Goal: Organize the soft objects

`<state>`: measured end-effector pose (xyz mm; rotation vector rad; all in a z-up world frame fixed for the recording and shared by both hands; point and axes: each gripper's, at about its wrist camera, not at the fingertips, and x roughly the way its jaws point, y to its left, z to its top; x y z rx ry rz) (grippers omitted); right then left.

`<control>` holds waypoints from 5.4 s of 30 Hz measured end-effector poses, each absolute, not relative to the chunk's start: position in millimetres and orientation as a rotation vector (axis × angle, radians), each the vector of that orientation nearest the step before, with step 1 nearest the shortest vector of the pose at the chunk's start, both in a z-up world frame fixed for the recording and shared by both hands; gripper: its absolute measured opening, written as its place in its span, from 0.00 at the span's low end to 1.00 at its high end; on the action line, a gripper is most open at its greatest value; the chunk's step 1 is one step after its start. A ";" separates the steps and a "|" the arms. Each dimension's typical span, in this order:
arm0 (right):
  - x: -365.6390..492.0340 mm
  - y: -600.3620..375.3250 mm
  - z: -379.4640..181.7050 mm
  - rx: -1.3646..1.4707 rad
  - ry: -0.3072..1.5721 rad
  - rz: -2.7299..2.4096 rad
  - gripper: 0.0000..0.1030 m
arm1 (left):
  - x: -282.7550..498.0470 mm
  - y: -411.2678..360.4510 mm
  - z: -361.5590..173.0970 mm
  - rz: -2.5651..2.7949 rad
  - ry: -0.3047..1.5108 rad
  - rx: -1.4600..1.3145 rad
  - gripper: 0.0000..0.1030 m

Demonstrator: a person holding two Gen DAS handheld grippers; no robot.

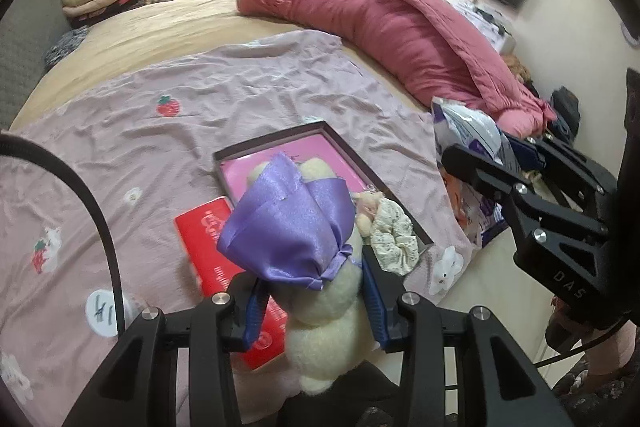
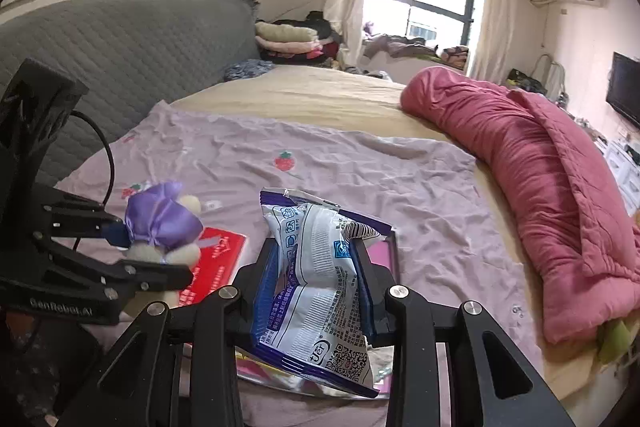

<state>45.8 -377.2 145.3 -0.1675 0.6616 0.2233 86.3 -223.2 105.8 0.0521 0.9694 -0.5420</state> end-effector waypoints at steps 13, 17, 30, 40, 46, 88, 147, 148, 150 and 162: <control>53.3 -410.3 127.4 -0.114 0.674 0.164 0.35 | 92.4 -266.2 88.4 -0.568 0.985 0.132 0.41; 57.6 -415.0 120.0 -0.106 0.687 0.161 0.35 | 99.3 -273.1 79.2 -0.563 1.002 0.135 0.41; 93.3 -433.2 37.6 -0.023 0.873 0.150 0.35 | 125.9 -298.2 13.8 -0.571 1.125 0.149 0.41; 114.7 -429.3 -2.8 0.020 0.921 0.196 0.36 | 142.6 -307.3 -18.9 -0.565 1.165 0.174 0.42; 127.7 -421.0 -19.5 0.027 0.941 0.215 0.37 | 148.0 -303.5 -28.4 -0.552 1.173 0.190 0.42; 85.2 -431.3 48.4 0.083 0.781 0.170 0.67 | 156.0 -293.1 -18.6 -0.576 1.182 0.121 0.62; -75.3 -319.5 111.3 0.121 0.637 -0.166 0.75 | 36.0 -157.2 71.3 -0.461 0.945 0.087 0.77; -77.0 -316.5 111.2 0.114 0.641 -0.165 0.75 | 32.1 -153.9 71.4 -0.459 0.944 0.082 0.77; -79.9 -313.2 110.5 0.118 0.650 -0.170 0.75 | 28.0 -150.8 70.6 -0.455 0.942 0.081 0.77; -102.9 -304.0 107.3 0.095 0.668 -0.216 0.75 | 4.8 -145.0 61.1 -0.459 0.951 0.079 0.77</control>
